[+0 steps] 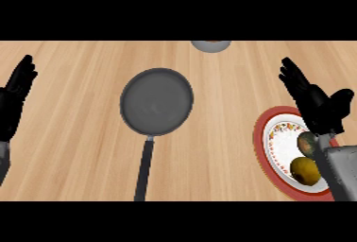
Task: Pick the squash from the plate and place it in the pan
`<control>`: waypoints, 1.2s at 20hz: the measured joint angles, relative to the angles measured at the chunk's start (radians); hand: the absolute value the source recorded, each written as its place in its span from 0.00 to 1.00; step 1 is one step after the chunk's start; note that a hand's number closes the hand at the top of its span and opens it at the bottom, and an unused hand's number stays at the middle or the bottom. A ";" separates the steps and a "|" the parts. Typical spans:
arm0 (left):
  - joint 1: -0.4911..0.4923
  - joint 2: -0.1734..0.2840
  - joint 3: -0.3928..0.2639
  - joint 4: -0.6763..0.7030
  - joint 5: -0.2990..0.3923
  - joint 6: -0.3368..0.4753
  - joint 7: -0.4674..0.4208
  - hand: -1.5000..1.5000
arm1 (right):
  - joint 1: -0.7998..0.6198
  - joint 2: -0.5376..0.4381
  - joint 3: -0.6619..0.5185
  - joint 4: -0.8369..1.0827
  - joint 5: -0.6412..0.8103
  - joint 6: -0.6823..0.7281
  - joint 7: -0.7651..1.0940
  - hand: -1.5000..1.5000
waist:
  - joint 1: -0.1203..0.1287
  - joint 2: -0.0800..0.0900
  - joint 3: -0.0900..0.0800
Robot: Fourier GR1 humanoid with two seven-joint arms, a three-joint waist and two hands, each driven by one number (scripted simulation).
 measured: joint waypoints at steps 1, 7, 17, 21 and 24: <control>0.001 0.008 0.009 0.008 0.004 -0.007 0.007 0.50 | 0.001 -0.005 -0.004 0.000 -0.029 0.045 -0.020 0.00 | -0.002 0.000 -0.004; 0.069 -0.014 0.010 0.069 0.016 0.007 0.071 0.50 | -0.025 0.061 -0.005 -0.083 -0.288 0.325 -0.172 1.00 | 0.001 0.006 0.001; 0.138 -0.074 -0.004 0.116 0.028 0.037 0.154 0.50 | 0.092 -0.115 -0.236 0.134 -0.427 0.711 -0.511 0.00 | -0.014 0.011 -0.010; 0.133 -0.076 -0.004 0.121 0.030 0.030 0.167 0.50 | 0.104 -0.227 -0.301 0.194 -0.406 0.801 -0.541 0.00 | -0.008 0.010 -0.012; 0.138 -0.080 -0.006 0.120 0.024 0.032 0.168 0.50 | 0.095 -0.309 -0.335 0.198 -0.346 0.811 -0.549 0.00 | -0.002 0.007 -0.013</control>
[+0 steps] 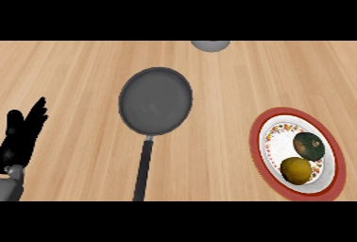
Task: Pick the squash from the plate and place it in the pan
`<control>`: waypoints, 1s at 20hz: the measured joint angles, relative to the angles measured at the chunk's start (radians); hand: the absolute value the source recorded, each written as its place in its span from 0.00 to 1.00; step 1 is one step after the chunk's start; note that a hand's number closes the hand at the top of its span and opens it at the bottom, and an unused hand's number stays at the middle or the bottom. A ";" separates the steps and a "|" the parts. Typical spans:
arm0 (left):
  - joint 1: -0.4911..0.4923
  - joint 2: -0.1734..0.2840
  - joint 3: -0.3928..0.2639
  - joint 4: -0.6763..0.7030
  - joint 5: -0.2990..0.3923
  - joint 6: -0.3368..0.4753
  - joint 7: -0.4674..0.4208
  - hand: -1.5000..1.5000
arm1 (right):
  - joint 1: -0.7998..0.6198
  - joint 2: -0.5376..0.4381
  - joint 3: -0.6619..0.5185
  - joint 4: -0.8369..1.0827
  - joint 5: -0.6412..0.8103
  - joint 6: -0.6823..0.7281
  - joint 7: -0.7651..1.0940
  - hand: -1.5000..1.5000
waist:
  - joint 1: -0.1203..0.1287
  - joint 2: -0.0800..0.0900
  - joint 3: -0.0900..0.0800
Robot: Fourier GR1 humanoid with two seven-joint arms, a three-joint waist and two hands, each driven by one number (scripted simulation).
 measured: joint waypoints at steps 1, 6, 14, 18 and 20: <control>-0.007 0.000 0.001 -0.004 0.000 0.003 0.011 0.50 | -0.003 -0.025 -0.004 -0.010 0.031 -0.003 -0.004 0.00 | 0.000 -0.001 0.000; -0.014 -0.014 -0.004 0.009 -0.010 0.011 0.010 0.50 | -0.024 -0.158 0.009 -0.119 0.212 -0.038 -0.030 0.00 | -0.002 -0.003 -0.002; -0.019 -0.029 -0.009 0.026 -0.026 0.012 0.001 0.50 | 0.024 -0.280 0.149 -0.286 0.587 -0.209 -0.176 0.00 | 0.000 -0.004 -0.003; -0.026 -0.027 -0.004 0.026 -0.032 0.008 0.015 0.50 | 0.065 -0.311 0.238 -0.283 0.761 -0.326 -0.278 0.00 | -0.001 -0.005 -0.004; -0.023 -0.022 0.004 0.022 -0.027 -0.005 0.014 0.50 | 0.079 -0.323 0.280 -0.264 0.836 -0.378 -0.323 0.00 | 0.001 -0.006 -0.005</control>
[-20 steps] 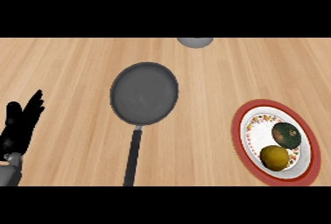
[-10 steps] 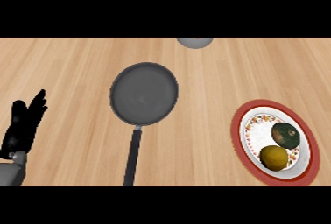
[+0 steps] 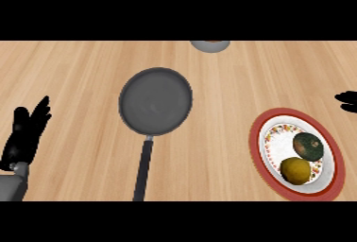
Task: Pick the squash from the plate and place it in the pan
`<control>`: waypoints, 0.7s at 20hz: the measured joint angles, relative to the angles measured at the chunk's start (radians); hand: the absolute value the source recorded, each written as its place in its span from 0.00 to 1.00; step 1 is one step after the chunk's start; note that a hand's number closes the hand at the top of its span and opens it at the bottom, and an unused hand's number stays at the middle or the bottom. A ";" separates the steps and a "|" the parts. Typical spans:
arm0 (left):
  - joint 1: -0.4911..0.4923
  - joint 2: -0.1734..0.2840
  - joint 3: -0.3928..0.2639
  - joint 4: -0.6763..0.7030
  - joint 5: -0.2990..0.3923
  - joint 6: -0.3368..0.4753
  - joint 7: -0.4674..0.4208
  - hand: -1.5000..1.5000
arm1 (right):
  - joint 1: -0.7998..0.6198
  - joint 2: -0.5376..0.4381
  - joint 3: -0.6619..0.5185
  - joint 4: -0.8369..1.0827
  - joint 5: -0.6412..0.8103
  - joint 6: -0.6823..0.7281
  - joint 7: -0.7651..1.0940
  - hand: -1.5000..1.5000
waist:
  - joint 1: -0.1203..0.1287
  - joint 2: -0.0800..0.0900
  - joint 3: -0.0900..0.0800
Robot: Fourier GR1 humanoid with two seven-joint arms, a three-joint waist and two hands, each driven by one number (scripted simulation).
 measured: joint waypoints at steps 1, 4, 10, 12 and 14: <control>0.006 -0.001 -0.001 -0.011 -0.003 0.000 0.004 0.50 | 0.011 -0.001 0.022 0.010 0.034 -0.026 -0.018 0.00 | 0.000 -0.001 0.000; 0.011 -0.008 0.005 -0.014 -0.011 -0.003 0.007 0.50 | 0.017 0.004 0.066 0.033 0.109 -0.072 -0.046 0.00 | -0.003 -0.002 -0.001; 0.016 -0.022 0.030 -0.021 -0.030 -0.017 0.017 0.50 | -0.039 0.084 0.133 0.167 0.247 -0.153 -0.093 0.00 | -0.003 -0.003 -0.001; 0.019 -0.034 0.039 -0.016 -0.041 -0.020 0.009 0.50 | -0.051 0.106 0.131 0.210 0.286 -0.179 -0.112 0.00 | -0.005 -0.003 -0.002; 0.030 -0.032 0.056 -0.019 -0.045 -0.036 0.005 0.50 | -0.043 0.125 0.130 0.222 0.322 -0.201 -0.117 0.00 | -0.008 -0.004 -0.002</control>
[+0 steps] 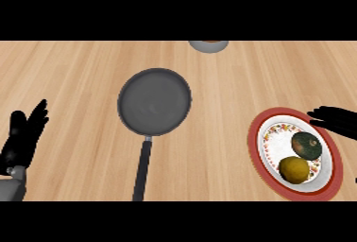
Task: Pick the squash from the plate and place it in the pan
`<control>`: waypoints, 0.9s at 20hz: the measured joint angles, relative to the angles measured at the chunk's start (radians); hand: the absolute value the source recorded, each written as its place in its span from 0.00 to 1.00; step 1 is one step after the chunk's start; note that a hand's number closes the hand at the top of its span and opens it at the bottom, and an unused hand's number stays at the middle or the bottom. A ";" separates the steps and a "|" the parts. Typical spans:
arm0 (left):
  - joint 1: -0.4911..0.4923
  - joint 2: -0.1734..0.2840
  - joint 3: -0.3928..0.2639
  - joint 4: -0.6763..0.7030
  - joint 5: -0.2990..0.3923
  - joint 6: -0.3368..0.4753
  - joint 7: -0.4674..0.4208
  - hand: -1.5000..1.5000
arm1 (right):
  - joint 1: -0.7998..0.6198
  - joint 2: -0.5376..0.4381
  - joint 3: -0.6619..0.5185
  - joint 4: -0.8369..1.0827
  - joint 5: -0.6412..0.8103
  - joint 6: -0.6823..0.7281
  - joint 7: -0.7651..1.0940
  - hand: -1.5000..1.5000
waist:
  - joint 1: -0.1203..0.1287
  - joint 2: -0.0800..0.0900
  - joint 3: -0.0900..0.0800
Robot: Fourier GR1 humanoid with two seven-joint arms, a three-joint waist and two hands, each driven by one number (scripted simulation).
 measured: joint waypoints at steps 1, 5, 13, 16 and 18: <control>-0.014 -0.012 0.001 0.028 -0.010 0.002 -0.016 0.50 | -0.015 0.008 0.003 0.016 0.015 -0.001 -0.004 0.00 | -0.001 0.000 0.000; -0.027 -0.026 0.018 0.033 -0.028 -0.007 -0.006 0.50 | -0.004 0.029 0.000 0.053 0.076 -0.041 -0.031 0.00 | -0.003 0.000 0.000; -0.020 -0.049 0.049 0.020 -0.061 -0.026 -0.001 0.50 | -0.038 0.095 0.001 0.102 0.156 -0.047 -0.039 0.00 | -0.003 -0.001 0.000; -0.026 -0.053 0.063 0.008 -0.070 -0.036 0.018 0.50 | -0.038 0.115 -0.008 0.099 0.175 -0.044 -0.031 0.00 | -0.004 -0.001 0.000; -0.035 -0.065 0.066 0.009 -0.082 -0.033 0.024 0.50 | -0.036 0.129 -0.012 0.123 0.190 -0.053 -0.054 0.00 | -0.004 -0.001 0.000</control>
